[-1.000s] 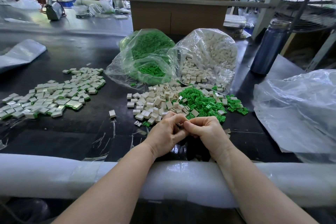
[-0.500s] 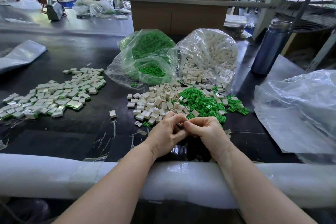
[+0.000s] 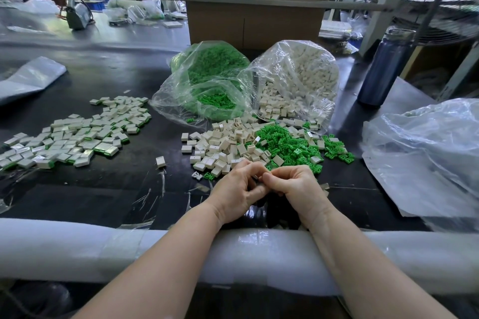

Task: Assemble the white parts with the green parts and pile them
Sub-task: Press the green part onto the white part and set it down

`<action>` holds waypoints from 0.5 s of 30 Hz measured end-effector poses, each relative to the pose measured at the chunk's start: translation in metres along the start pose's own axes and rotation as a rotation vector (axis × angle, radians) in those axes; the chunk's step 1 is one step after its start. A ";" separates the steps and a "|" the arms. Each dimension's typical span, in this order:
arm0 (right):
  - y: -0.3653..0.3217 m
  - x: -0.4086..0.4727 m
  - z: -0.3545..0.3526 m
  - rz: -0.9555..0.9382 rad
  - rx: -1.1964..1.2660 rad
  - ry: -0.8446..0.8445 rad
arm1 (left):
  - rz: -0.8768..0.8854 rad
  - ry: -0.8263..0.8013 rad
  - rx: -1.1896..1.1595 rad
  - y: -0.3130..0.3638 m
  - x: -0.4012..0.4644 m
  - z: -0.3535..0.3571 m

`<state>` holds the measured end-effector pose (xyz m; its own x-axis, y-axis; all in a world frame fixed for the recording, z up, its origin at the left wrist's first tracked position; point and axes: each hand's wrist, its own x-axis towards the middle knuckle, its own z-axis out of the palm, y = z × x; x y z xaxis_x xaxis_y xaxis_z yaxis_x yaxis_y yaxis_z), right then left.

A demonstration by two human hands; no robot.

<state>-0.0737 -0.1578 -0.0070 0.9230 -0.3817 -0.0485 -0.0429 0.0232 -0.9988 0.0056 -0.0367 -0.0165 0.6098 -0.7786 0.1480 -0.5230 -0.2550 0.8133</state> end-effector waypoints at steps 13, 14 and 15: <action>-0.001 0.000 -0.002 -0.011 -0.033 -0.043 | 0.021 0.017 -0.008 0.000 0.000 0.000; -0.001 -0.001 -0.002 -0.012 -0.033 -0.040 | 0.021 0.015 -0.006 0.000 0.000 0.000; -0.001 -0.001 -0.002 -0.013 -0.033 -0.038 | 0.019 0.014 -0.004 0.000 0.000 0.000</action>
<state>-0.0753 -0.1594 -0.0059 0.9375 -0.3462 -0.0356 -0.0426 -0.0125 -0.9990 0.0055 -0.0367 -0.0165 0.6083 -0.7750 0.1713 -0.5319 -0.2379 0.8127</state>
